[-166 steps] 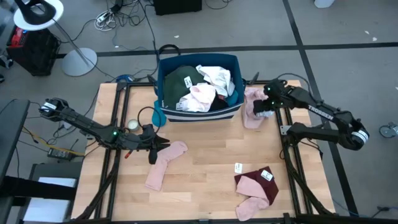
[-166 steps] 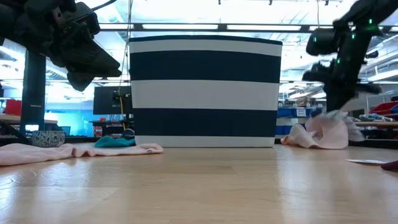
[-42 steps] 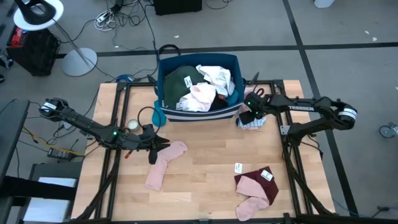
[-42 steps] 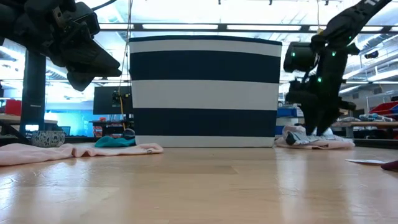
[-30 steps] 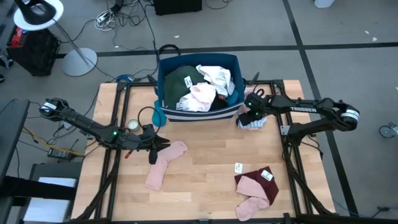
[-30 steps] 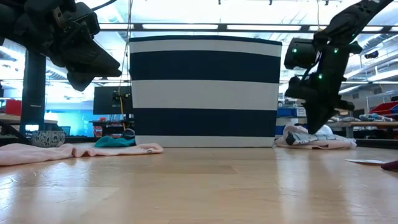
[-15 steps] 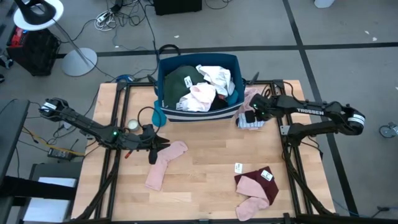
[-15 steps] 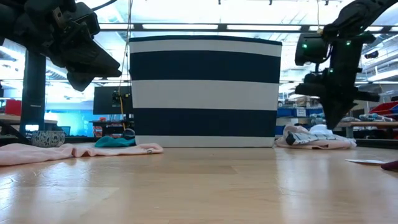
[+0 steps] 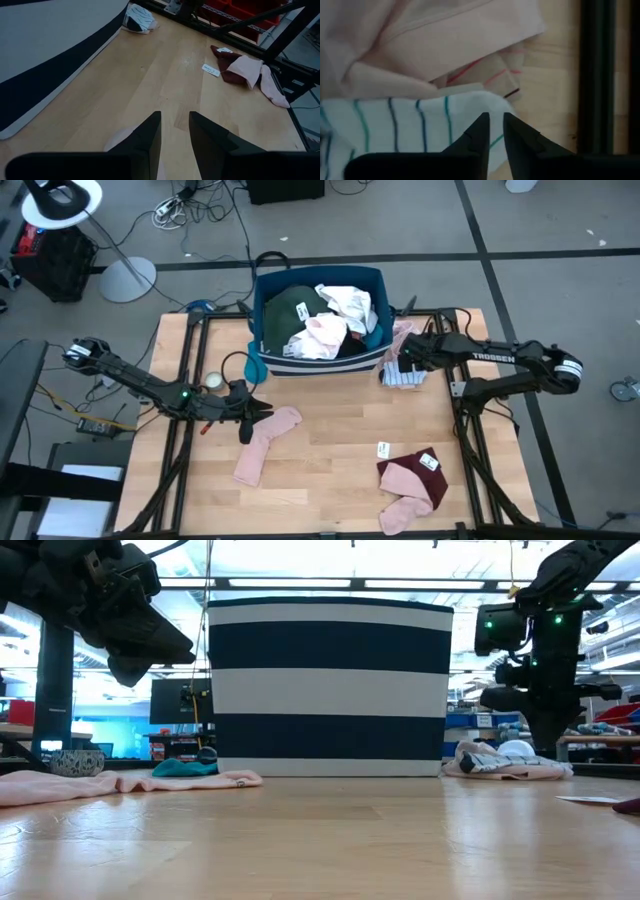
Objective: Sort clothes
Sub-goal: Put the white sock into the blue laundry bin
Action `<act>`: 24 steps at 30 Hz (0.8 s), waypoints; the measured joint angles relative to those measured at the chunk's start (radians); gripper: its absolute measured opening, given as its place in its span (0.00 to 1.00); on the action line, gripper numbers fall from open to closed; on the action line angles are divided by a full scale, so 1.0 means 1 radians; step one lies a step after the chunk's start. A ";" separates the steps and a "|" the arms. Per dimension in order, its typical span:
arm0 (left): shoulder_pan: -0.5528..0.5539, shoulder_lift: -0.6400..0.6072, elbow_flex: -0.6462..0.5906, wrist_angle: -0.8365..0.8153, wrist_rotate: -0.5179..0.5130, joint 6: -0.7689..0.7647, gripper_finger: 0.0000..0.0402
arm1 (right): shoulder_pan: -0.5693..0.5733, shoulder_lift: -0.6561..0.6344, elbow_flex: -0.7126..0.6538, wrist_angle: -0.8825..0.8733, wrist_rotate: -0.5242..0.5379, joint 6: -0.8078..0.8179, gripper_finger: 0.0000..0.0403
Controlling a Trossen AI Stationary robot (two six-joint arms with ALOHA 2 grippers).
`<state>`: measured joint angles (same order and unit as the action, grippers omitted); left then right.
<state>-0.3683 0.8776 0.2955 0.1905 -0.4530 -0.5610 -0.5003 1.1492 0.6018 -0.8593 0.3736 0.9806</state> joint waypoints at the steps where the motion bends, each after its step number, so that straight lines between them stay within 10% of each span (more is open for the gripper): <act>1: 0.000 0.000 0.000 0.000 0.000 0.000 0.26 | 0.000 0.008 0.000 0.000 0.020 0.007 0.16; 14: 0.000 0.000 0.000 0.000 0.000 -0.001 0.26 | -0.041 0.117 -0.077 0.147 -0.042 -0.009 0.40; 24: 0.000 0.000 0.000 0.000 0.000 -0.001 0.26 | -0.044 0.112 -0.098 0.192 -0.075 -0.034 0.03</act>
<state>-0.3683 0.8776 0.2955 0.1902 -0.4530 -0.5619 -0.5446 1.2615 0.5041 -0.6677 0.2981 0.9462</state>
